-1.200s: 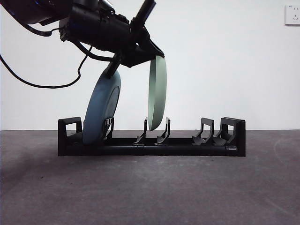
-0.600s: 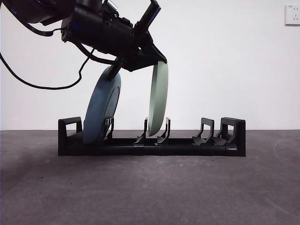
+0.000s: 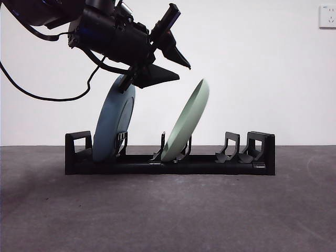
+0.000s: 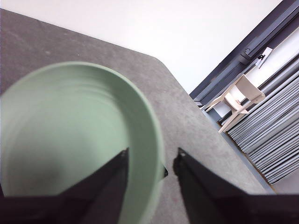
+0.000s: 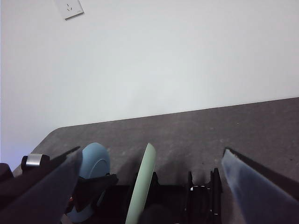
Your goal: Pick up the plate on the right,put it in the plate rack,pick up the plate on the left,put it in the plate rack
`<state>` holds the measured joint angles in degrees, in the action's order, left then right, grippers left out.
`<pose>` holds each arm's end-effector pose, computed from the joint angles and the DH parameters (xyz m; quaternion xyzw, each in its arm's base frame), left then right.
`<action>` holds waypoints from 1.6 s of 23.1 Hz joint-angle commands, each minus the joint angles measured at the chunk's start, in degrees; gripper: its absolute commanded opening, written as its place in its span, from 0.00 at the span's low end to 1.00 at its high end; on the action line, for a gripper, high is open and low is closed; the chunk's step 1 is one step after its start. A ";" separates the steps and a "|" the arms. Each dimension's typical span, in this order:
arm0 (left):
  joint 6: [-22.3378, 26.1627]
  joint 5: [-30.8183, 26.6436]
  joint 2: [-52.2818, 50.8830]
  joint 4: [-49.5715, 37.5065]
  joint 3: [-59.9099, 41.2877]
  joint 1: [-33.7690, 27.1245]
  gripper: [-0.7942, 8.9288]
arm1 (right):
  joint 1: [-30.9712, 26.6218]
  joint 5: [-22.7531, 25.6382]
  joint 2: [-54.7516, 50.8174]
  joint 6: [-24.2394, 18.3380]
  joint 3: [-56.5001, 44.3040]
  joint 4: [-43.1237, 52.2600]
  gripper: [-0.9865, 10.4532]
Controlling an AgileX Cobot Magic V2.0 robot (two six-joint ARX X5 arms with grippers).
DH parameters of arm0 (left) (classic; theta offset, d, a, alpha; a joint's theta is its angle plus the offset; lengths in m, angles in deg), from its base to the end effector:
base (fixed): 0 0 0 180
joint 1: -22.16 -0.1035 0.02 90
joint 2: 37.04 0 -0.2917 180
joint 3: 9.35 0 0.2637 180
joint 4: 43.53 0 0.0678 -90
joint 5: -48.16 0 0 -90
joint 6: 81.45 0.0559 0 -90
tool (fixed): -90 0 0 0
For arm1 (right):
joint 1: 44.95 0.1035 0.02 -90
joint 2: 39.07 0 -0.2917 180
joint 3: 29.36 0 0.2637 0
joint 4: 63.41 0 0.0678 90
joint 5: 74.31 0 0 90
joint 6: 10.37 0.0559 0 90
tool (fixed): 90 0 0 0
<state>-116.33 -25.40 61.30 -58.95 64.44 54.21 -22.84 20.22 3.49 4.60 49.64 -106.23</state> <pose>0.3493 -0.2374 0.2633 -0.2621 0.1979 -0.3669 0.8704 0.1314 0.0486 0.4437 0.1158 0.0736 0.1442 0.9800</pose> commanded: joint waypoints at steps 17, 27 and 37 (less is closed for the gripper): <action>21.62 5.84 -16.09 6.36 -0.15 3.50 0.07 | 0.02 0.31 4.66 -6.25 0.00 -9.49 0.08; 39.45 -24.02 -37.46 40.19 -0.17 2.56 0.07 | 0.07 0.37 5.77 -9.88 -1.36 -11.37 0.08; 39.28 -23.52 -52.24 49.18 -9.57 -9.25 0.07 | 0.09 0.39 -1.18 -8.07 -18.27 -0.70 0.08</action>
<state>-77.49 -49.16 9.79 -10.10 57.12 45.51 -22.82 20.40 2.90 -4.43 33.20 -107.70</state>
